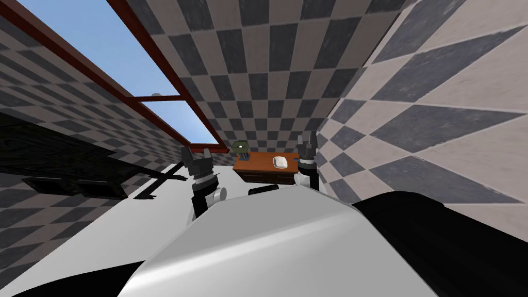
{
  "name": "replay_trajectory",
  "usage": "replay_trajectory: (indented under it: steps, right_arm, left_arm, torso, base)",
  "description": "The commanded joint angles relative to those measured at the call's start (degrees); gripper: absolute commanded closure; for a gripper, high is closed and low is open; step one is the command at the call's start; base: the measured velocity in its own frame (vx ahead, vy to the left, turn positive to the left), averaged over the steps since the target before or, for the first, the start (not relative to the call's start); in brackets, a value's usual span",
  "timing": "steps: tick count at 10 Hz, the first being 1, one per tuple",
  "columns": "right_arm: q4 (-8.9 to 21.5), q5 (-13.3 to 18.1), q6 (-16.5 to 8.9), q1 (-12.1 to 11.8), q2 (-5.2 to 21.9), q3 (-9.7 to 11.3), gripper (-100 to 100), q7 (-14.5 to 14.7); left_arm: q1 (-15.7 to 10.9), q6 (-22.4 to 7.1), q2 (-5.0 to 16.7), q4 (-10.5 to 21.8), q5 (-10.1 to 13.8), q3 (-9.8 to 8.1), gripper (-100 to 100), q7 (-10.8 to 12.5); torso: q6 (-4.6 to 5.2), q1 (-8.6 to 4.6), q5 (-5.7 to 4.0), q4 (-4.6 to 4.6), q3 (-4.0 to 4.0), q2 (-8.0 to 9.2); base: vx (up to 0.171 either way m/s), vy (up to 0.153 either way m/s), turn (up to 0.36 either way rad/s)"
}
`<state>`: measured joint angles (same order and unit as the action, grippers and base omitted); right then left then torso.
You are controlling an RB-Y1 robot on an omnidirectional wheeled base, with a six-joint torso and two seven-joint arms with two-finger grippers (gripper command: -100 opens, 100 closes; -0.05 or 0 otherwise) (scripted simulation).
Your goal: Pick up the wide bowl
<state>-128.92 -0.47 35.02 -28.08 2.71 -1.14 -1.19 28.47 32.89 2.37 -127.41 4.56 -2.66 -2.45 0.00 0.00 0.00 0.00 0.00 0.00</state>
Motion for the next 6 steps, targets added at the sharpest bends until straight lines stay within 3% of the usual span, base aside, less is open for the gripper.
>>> replay_trajectory:
  steps: [1,6]
  right_arm:
    - [1.4,1.7,-1.4,0.2,1.9,0.3,-100,0.3]
    - [8.2,8.8,-7.7,1.4,7.0,1.5,-100,2.3]
  left_arm:
    - [0.0,0.0,0.0,0.0,0.0,0.00,0,0.0]
    - [0.0,0.0,0.0,0.0,0.0,0.01,0,0.0]
  torso:
    - [0.00,0.00,0.00,0.00,0.00,0.00]
    - [-0.01,0.14,0.02,0.12,0.32,0.56]
  base:
    - [-0.048,0.006,0.091]
    - [-0.135,0.026,0.128]
